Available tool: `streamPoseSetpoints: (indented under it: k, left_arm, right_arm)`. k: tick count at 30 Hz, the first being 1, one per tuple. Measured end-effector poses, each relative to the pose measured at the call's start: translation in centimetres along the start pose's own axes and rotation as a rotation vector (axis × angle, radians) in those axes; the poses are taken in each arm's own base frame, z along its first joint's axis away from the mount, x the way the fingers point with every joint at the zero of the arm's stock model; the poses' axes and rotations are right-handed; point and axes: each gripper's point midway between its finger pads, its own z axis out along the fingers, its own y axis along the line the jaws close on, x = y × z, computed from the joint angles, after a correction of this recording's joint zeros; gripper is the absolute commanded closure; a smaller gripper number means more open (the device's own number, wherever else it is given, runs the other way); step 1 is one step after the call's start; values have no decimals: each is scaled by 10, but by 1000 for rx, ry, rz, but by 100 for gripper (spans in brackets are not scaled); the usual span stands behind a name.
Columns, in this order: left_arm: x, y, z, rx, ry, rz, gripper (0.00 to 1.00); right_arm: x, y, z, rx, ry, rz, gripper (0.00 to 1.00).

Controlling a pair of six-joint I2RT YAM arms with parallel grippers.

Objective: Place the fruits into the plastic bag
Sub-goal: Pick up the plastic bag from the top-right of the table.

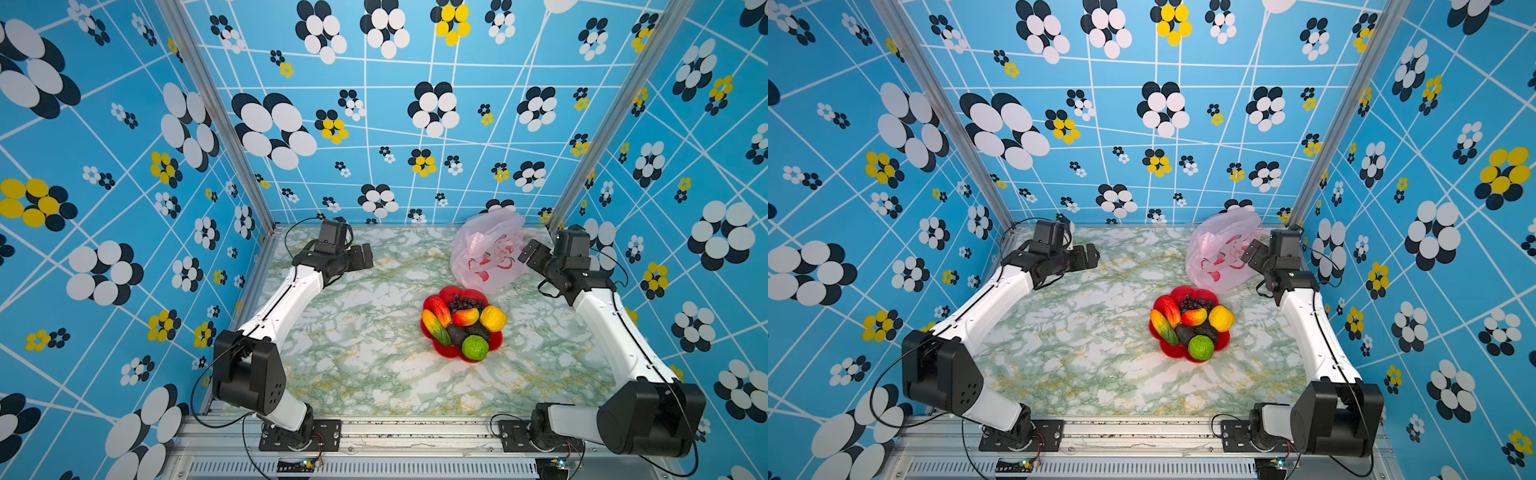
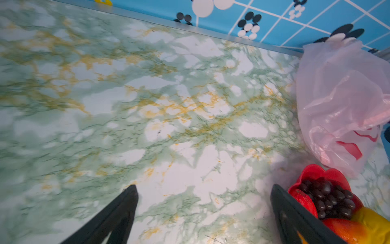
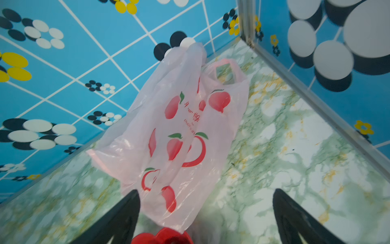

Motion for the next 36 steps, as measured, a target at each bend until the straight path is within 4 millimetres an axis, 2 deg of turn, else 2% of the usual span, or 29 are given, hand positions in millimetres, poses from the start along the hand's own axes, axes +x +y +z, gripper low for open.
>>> streamPoseSetpoints:
  k: [3, 7, 12, 20, 29, 33, 36]
  left_arm:
    - [15, -31, 20, 51, 94, 24, 1]
    - [30, -65, 33, 111, 173, 43, 1]
    - [46, -81, 32, 148, 228, 47, 1]
    - [73, -69, 22, 131, 278, 3, 1]
    - [78, -61, -10, 129, 244, -24, 1]
    - [80, -55, -16, 118, 244, -42, 1]
    - [85, -52, -15, 107, 259, -56, 1]
  right_arm:
    - [7, 5, 3, -43, 122, 91, 1]
    - [20, -14, 13, -87, 243, 314, 1]
    - [38, -42, 47, -81, 353, 541, 1]
    - [56, -50, 117, -86, 480, 659, 1]
    - [39, -50, 171, -108, 469, 670, 1]
    - [35, -46, 192, -120, 476, 657, 1]
    - [33, -40, 206, -130, 476, 632, 8]
